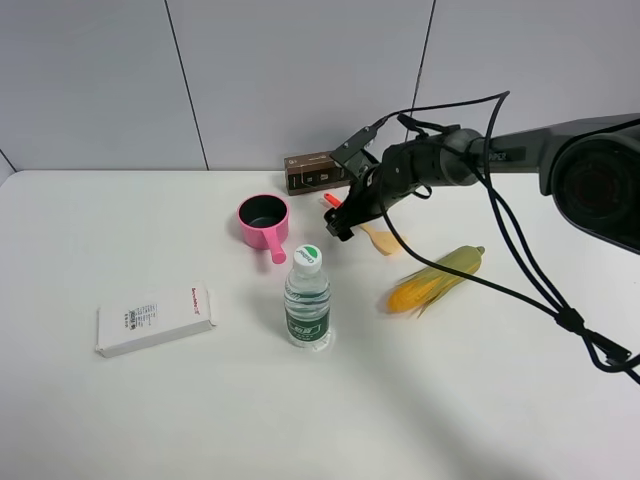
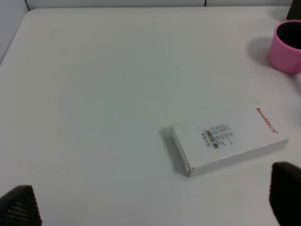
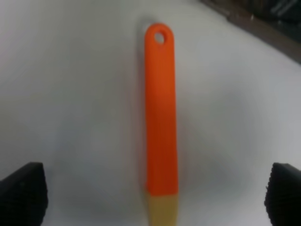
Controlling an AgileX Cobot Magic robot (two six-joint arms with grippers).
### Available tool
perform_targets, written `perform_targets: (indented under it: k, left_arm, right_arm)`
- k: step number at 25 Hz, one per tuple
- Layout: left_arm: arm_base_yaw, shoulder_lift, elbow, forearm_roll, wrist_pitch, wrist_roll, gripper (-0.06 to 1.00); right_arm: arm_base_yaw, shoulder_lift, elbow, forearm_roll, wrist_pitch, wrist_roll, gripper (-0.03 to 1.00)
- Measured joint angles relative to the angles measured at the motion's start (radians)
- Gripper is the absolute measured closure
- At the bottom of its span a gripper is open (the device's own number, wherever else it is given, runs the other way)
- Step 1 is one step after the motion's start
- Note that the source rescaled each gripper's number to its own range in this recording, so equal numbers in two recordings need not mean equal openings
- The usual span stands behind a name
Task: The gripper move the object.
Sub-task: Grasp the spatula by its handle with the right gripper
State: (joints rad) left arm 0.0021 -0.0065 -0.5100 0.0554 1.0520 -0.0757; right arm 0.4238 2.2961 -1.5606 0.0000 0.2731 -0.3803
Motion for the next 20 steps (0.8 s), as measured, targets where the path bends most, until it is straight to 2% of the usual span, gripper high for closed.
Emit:
perform_targets:
  k: [14, 20]
  left_arm:
    - [0.000, 0.000, 0.000, 0.000, 0.000, 0.000, -0.06]
    - [0.000, 0.000, 0.000, 0.000, 0.000, 0.000, -0.06]
  right_arm:
    - [0.000, 0.038, -0.007, 0.008, -0.071, 0.028, 0.10]
    - [0.000, 0.045, -0.007, 0.104, -0.076, 0.064, 0.20]
